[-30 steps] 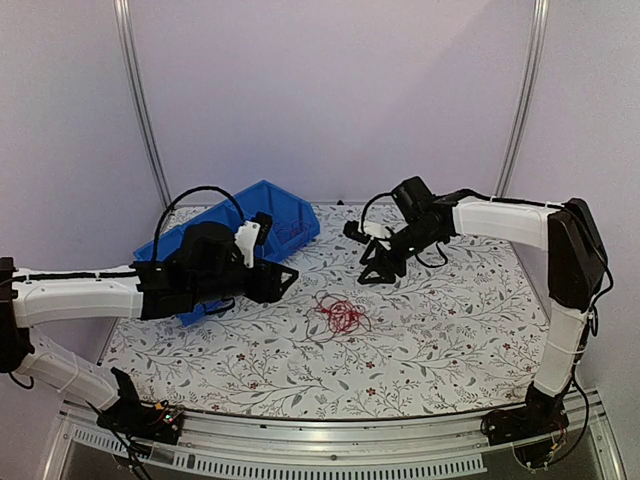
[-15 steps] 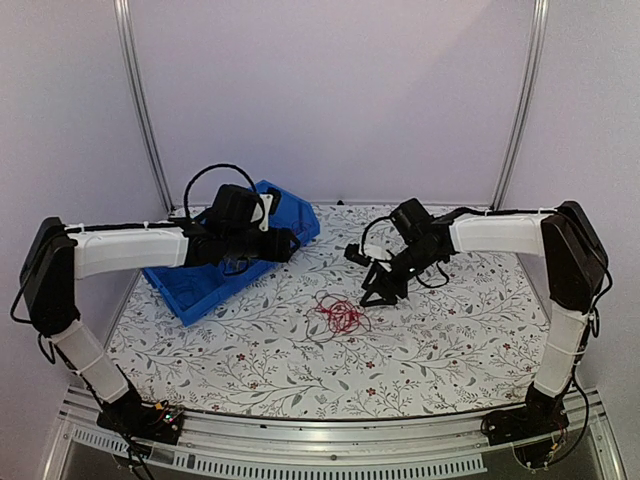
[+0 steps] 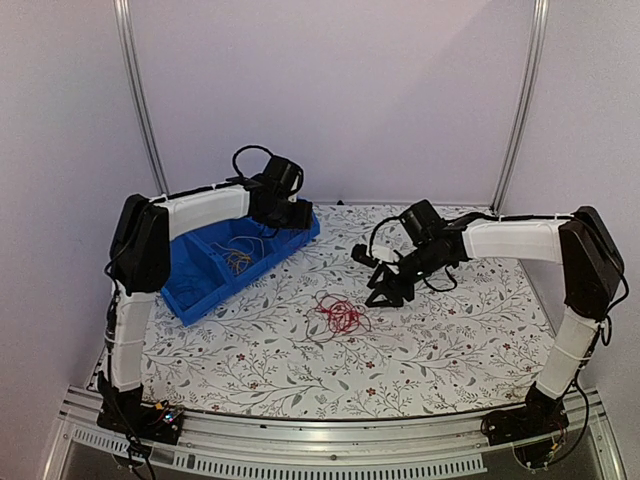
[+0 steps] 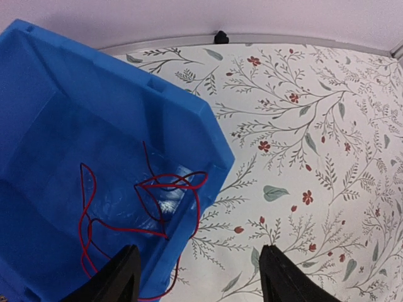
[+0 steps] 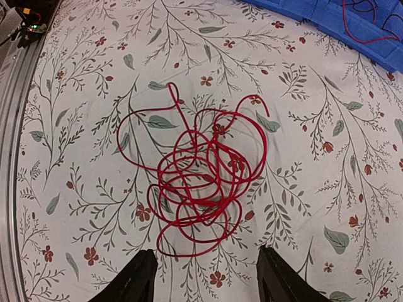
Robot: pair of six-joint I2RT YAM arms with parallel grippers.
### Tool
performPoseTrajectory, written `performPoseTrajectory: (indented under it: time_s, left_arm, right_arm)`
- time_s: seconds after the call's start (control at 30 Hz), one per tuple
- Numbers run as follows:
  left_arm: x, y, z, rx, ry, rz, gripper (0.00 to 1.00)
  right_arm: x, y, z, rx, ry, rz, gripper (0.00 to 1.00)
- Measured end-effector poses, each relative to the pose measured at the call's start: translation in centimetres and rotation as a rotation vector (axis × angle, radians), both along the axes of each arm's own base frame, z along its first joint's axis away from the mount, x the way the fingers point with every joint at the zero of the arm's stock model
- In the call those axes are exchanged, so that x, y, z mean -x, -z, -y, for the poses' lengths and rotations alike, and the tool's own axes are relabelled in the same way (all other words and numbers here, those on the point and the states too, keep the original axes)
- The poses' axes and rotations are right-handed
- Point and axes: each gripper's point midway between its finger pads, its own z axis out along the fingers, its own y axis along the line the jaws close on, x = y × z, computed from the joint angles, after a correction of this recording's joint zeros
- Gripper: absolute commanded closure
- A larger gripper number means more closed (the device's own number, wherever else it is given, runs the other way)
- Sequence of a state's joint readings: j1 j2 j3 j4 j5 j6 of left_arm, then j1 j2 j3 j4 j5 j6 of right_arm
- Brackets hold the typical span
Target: Untangle the cables
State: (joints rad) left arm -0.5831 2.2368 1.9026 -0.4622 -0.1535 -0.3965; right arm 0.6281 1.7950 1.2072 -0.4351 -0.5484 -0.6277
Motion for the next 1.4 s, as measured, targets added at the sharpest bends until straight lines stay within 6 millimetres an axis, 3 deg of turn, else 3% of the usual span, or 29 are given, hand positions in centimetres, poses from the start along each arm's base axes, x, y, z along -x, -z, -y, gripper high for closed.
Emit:
performPoseTrajectory:
  time_s: [0.17, 0.4, 0.6, 0.83, 1.2, 1.4]
  left_arm:
    - [-1.4, 2.2, -0.9, -0.029, -0.020, -0.043, 0.36]
    - [-2.3, 3.6, -0.5, -0.057, 0.003, -0.038, 0.42]
    - [-3.1, 4.4, -0.7, -0.095, 0.015, -0.008, 0.51]
    - [-4.5, 5.5, -0.9, -0.112, 0.030, 0.013, 0.69]
    - [-5.0, 5.4, -1.0, -0.099, 0.045, 0.019, 0.99]
    - [-5.0, 3.4, -1.1, -0.092, 0.057, 0.050, 1.00]
  right_arm:
    - [0.4, 0.8, 0.3, 0.012, -0.004, -0.002, 0.42]
    - [0.4, 0.9, 0.4, 0.014, -0.011, 0.007, 0.42]
    - [0.3, 0.9, 0.5, 0.015, -0.012, 0.009, 0.43]
    - [0.3, 1.3, 0.5, 0.020, -0.012, 0.001, 0.44]
    - [0.4, 2.0, 0.5, 0.031, -0.014, -0.012, 0.45]
    - [0.4, 2.4, 0.6, 0.036, -0.014, -0.019, 0.46]
